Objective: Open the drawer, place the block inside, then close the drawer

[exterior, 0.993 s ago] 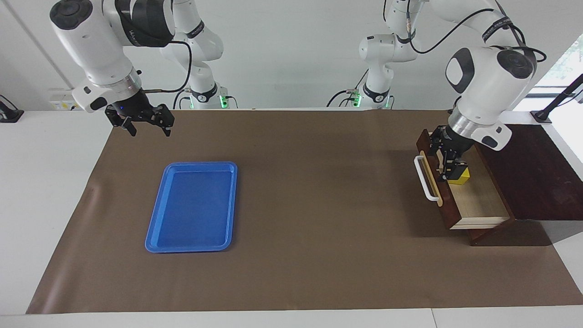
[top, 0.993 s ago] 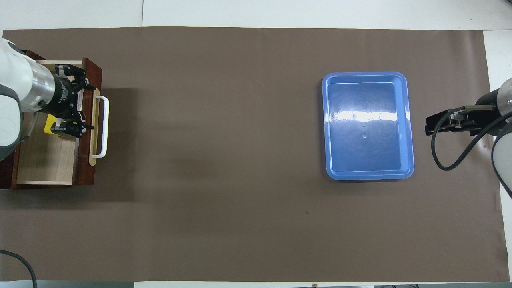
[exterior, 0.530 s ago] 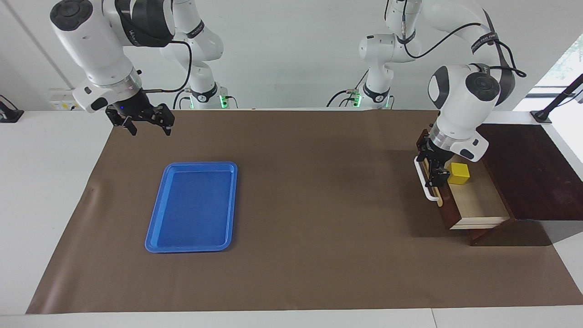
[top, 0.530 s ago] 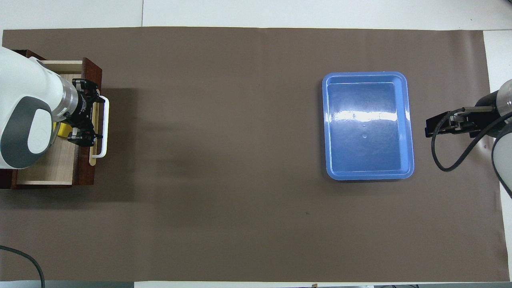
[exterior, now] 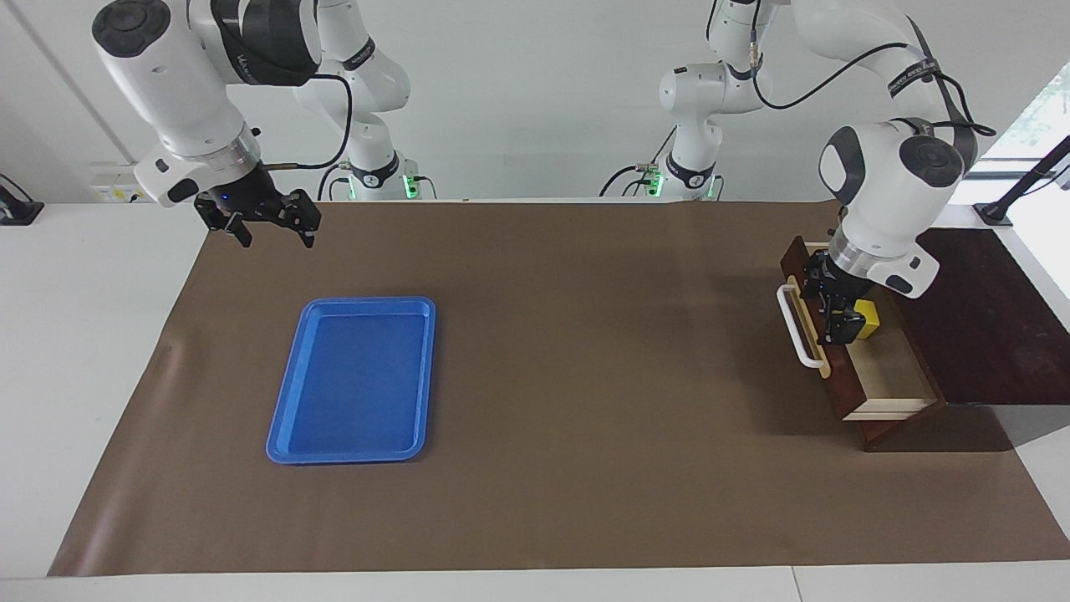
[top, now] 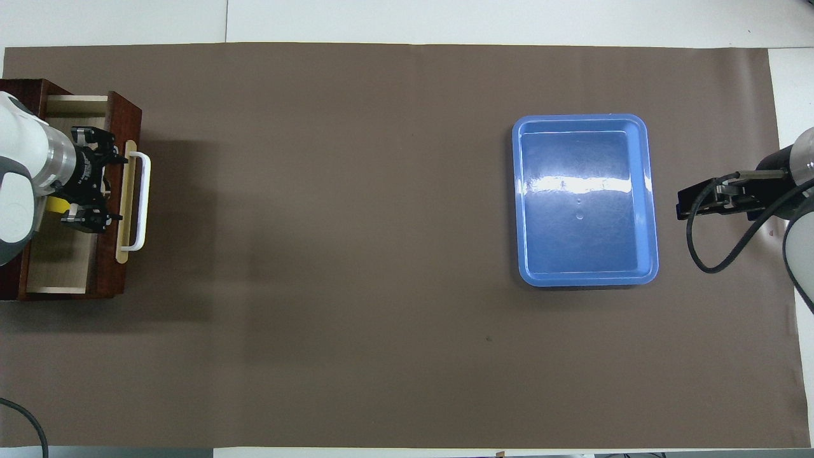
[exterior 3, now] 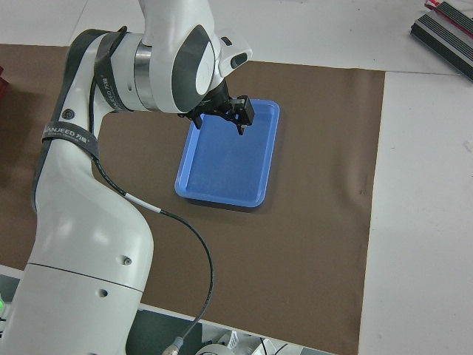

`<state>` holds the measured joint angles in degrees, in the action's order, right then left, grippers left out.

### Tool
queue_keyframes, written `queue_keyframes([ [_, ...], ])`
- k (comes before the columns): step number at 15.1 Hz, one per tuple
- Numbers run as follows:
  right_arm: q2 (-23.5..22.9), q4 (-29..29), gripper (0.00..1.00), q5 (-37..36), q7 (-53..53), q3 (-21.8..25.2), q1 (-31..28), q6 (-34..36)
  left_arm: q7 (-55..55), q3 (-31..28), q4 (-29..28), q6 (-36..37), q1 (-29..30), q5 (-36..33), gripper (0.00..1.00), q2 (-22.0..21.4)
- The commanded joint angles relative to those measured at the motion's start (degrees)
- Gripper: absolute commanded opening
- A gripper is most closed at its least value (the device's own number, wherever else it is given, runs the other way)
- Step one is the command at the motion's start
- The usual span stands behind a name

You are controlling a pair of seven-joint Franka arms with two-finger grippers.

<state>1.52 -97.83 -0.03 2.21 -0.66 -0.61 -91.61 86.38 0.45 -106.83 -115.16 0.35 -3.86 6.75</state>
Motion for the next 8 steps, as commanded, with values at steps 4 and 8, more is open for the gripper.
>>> queue_keyframes([
  [4, 1.2, -1.1, 1.00, -0.9, -0.7, -0.5, -0.7, 0.5, -5.5, 0.0, -0.4, -3.8, 7.1, -1.3, 1.00, 0.0],
  [8, 1.2, -1.1, 1.00, -0.9, -0.7, -0.5, -0.7, 0.5, -8.3, 0.0, -0.4, -3.8, 9.6, -1.3, 1.00, -0.1],
])
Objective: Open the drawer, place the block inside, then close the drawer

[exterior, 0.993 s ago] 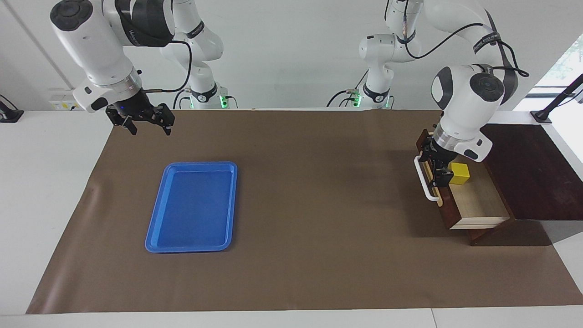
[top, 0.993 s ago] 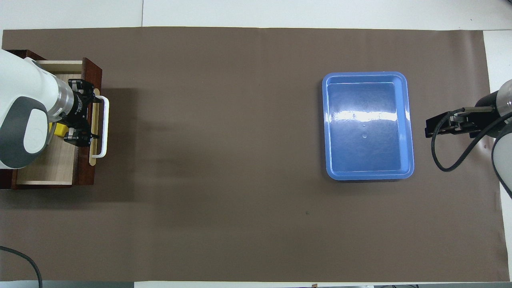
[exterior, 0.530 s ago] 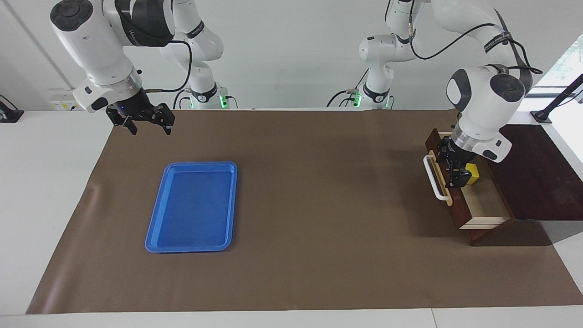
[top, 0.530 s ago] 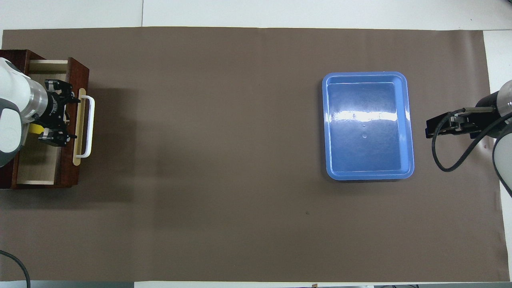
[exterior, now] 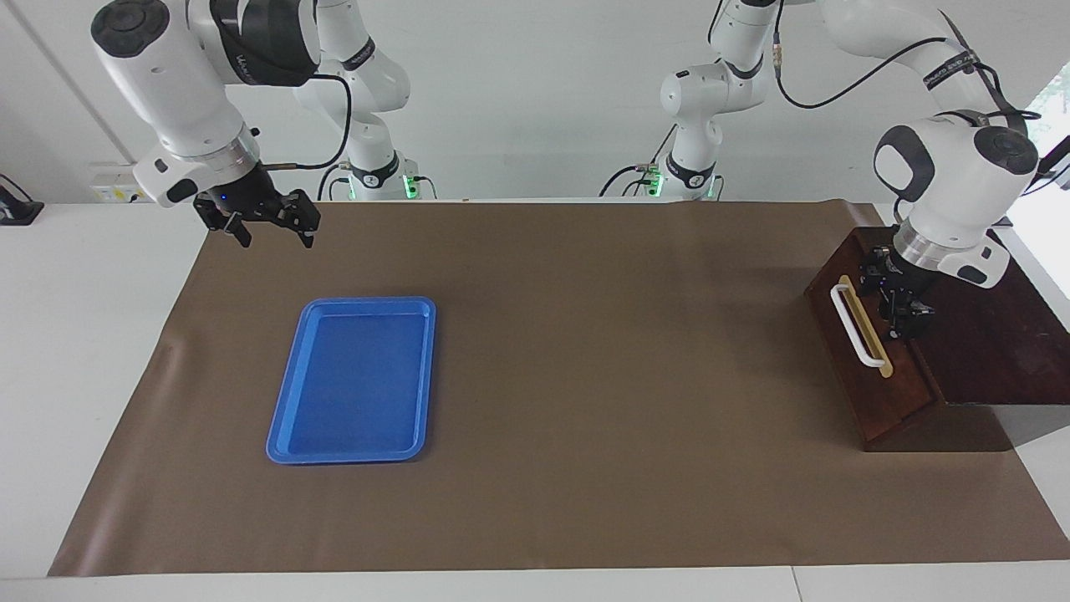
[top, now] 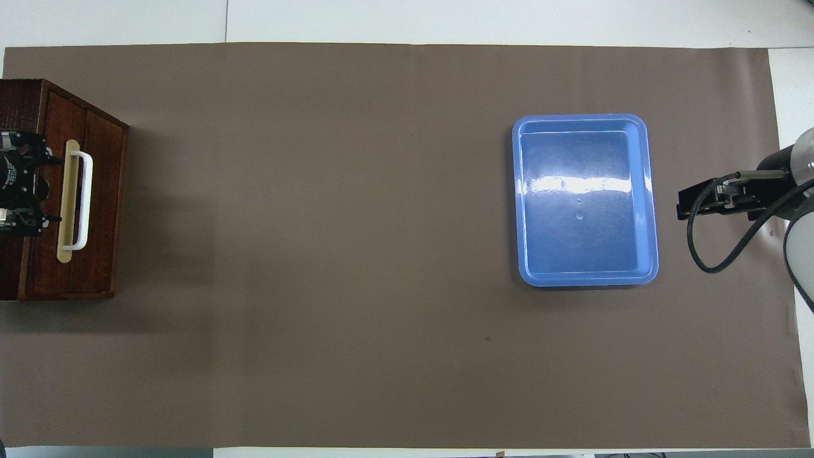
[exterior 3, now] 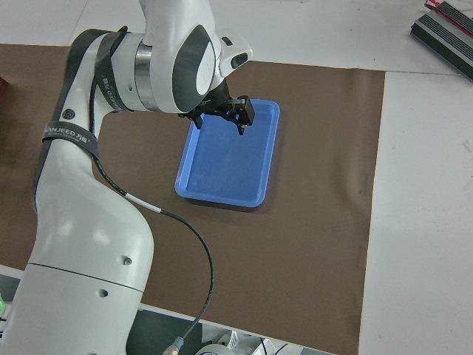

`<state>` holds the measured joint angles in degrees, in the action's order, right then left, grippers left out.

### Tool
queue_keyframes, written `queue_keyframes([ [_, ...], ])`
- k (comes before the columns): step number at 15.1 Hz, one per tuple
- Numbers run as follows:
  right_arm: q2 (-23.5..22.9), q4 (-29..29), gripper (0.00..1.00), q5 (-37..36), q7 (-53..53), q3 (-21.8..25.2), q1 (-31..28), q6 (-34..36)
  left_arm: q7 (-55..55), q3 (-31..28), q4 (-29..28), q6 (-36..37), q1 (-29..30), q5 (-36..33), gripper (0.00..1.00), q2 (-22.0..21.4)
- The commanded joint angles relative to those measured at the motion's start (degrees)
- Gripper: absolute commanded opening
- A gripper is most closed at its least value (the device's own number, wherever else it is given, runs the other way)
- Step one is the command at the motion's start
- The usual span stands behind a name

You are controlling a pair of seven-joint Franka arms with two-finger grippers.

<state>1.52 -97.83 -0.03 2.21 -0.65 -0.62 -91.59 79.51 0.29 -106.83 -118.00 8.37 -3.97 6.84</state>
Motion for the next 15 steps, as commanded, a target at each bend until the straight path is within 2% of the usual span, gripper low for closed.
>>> queue_keyframes([
  [1, 1.2, -1.1, 1.00, -0.9, -0.7, -0.5, -0.7, 0.4, -2.0, 0.1, -0.4, -0.9, 1.8, -1.2, 1.00, -0.2],
  [4, 1.2, -1.1, 1.00, -0.9, -0.7, -0.5, -0.7, 0.4, -3.5, 0.1, 0.1, 0.0, 2.0, -1.2, 1.00, -0.2],
  [7, 1.2, -1.1, 1.00, -0.9, -0.7, -0.5, -0.7, 0.4, -6.9, 0.3, 4.4, 7.1, 1.0, -1.2, 1.00, -0.6],
  [10, 1.2, -1.1, 1.00, -0.9, -0.7, -0.5, -0.7, 0.4, -18.0, 1.5, 5.2, 11.2, 0.0, -0.5, 1.00, -2.8],
  [15, 1.2, -1.1, 1.00, -0.9, -0.7, -0.5, -0.7, 0.4, -36.3, 1.5, 4.9, 16.5, -5.8, 4.5, 1.00, -6.9],
])
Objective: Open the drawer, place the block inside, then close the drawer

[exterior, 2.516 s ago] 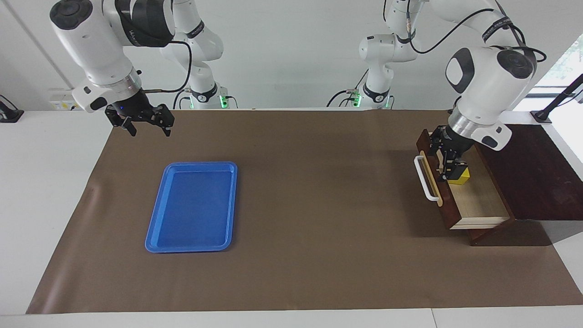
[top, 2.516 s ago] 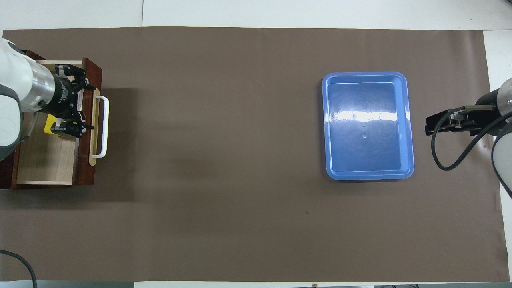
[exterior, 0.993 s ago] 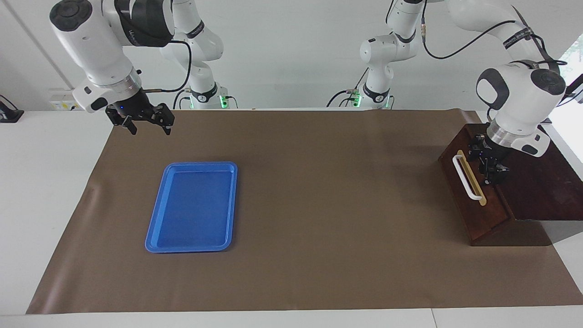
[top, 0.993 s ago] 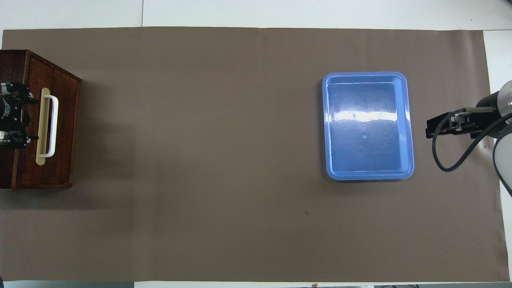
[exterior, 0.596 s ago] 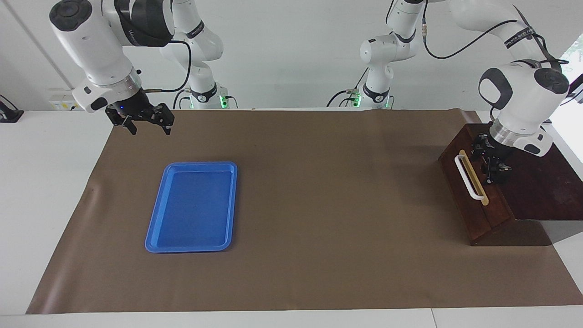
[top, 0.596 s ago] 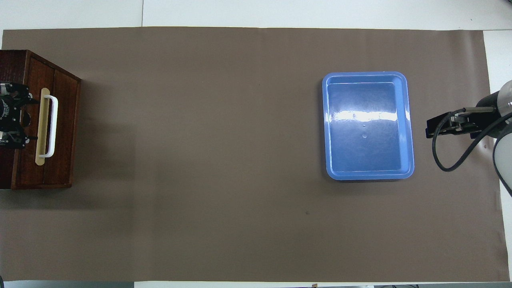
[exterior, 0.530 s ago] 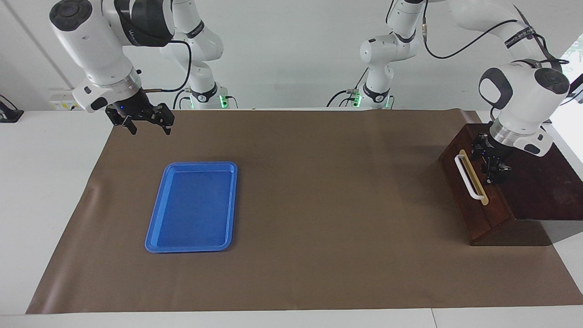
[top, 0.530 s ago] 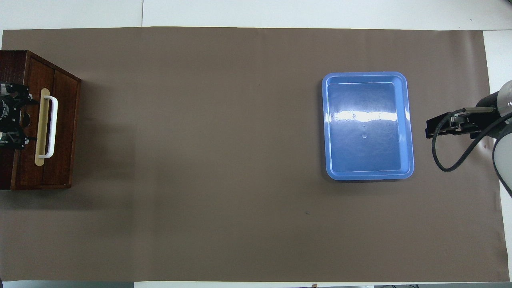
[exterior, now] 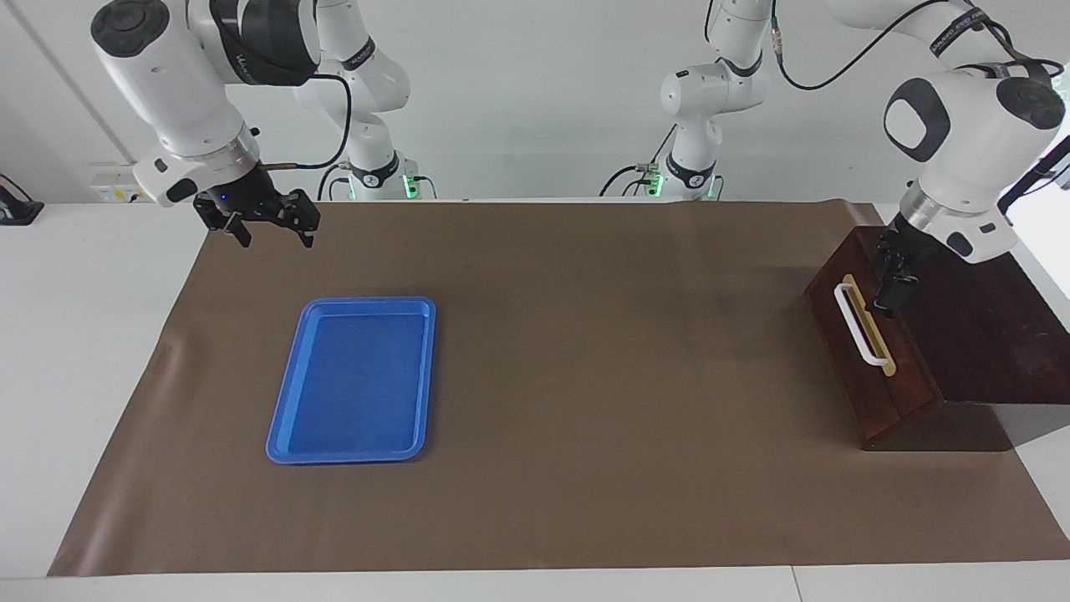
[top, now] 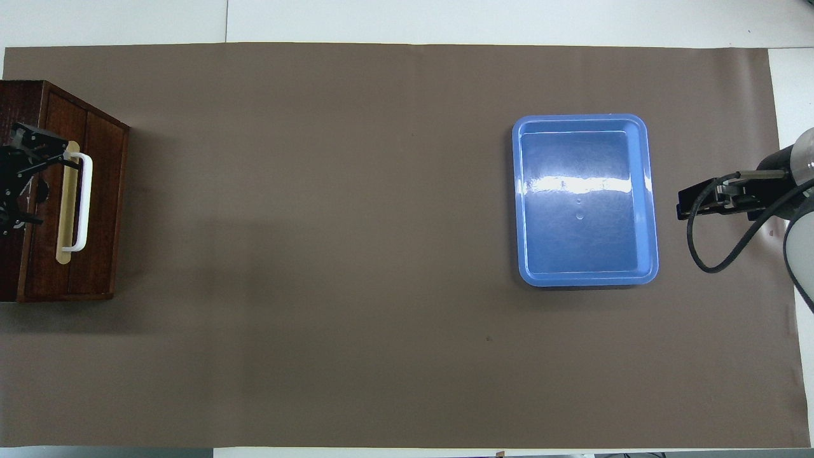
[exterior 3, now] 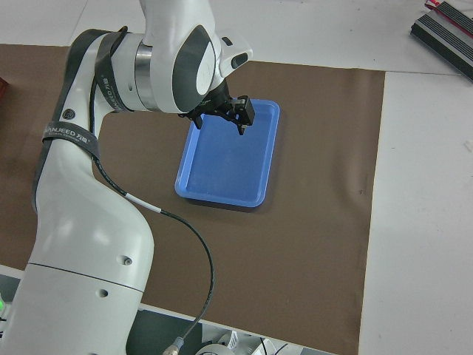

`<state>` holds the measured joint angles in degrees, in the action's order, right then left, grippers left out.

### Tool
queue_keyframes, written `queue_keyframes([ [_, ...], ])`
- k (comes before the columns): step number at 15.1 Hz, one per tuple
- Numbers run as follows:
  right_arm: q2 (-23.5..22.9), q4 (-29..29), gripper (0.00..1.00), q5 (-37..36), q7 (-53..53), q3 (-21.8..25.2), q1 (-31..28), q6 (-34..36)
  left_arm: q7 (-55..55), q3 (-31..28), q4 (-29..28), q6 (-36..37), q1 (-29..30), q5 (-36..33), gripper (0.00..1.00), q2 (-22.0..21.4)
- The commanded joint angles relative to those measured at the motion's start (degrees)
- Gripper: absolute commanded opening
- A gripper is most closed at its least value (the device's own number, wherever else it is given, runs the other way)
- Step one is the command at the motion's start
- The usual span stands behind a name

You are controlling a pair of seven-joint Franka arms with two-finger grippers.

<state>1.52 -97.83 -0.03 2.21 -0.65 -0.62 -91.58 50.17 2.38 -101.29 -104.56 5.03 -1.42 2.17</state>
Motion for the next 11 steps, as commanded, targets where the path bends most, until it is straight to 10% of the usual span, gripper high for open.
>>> queue_keyframes([
  [1, 1.2, -1.1, 1.00, -0.9, -0.7, -0.5, -0.7, 0.4, -11.3, -0.6, -0.8, 4.4, -3.4, 1.9, 1.00, -3.2],
  [11, 1.2, -1.1, 1.00, -0.9, -0.7, -0.5, -0.7, 0.4, -45.0, -0.9, 5.7, 16.0, -3.4, 1.4, 1.00, -2.4],
])
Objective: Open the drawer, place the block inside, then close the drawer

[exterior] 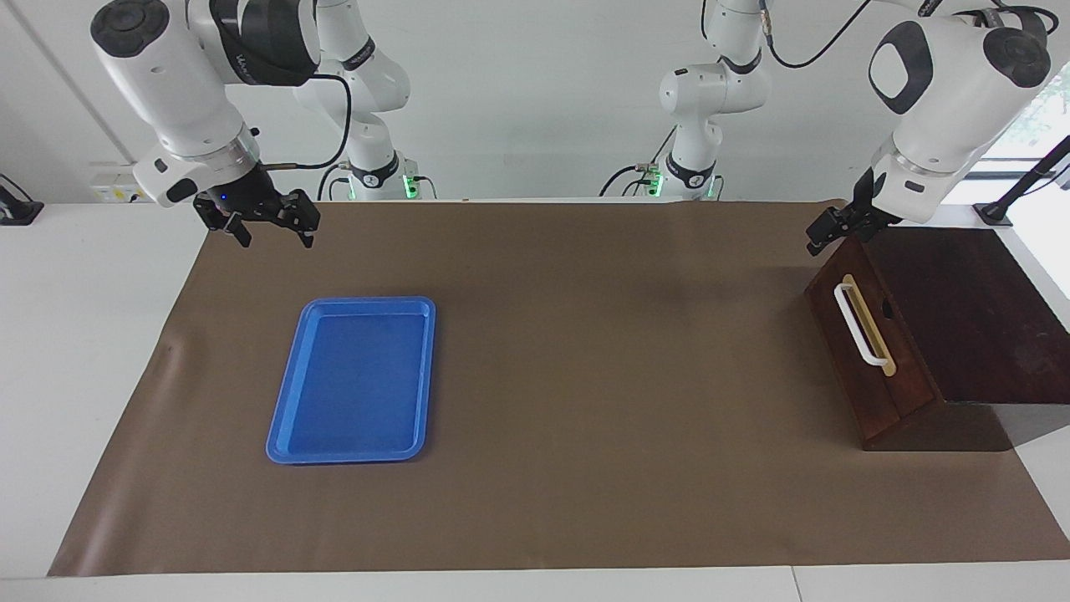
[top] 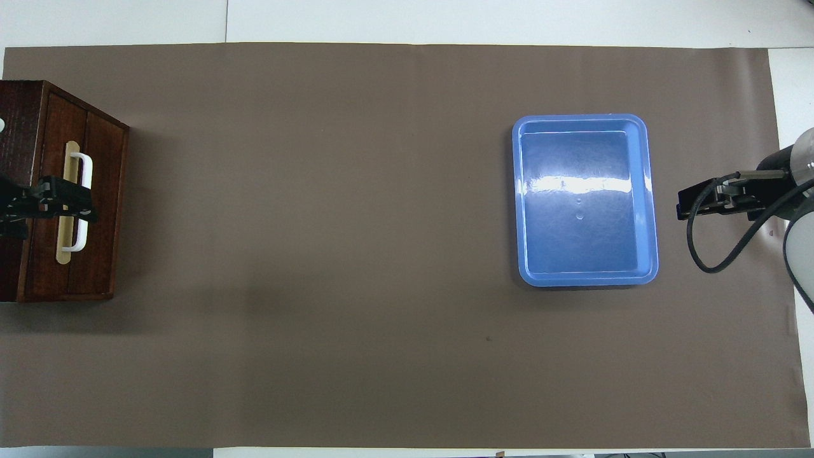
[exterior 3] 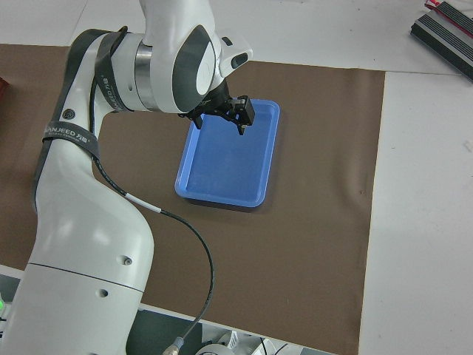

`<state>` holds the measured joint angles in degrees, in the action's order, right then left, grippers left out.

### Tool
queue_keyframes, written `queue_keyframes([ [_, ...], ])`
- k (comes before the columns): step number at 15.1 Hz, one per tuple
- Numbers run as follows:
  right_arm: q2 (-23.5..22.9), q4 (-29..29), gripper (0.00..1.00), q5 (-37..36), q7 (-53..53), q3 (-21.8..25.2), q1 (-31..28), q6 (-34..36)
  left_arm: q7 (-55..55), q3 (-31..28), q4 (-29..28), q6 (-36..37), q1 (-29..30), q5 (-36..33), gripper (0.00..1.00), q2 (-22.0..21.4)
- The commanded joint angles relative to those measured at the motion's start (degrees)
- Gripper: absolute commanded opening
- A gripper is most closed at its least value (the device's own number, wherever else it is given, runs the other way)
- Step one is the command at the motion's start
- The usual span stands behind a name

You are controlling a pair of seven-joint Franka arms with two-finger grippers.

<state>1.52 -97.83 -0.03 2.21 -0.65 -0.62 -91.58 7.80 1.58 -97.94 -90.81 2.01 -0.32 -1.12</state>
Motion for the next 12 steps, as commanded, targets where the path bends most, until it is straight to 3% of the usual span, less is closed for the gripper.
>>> queue_keyframes([
  [1, 1.2, -1.1, 1.00, -0.9, -0.7, -0.5, -0.7, 0.4, -3.4, 0.0, 2.9, 2.5, -1.1, 0.3, 1.00, 1.3],
  [12, 1.2, -1.1, 1.00, -0.9, -0.7, -0.5, -0.7, 0.4, -9.5, 0.3, 4.2, 4.2, -0.4, 1.7, 1.00, 1.1],
])
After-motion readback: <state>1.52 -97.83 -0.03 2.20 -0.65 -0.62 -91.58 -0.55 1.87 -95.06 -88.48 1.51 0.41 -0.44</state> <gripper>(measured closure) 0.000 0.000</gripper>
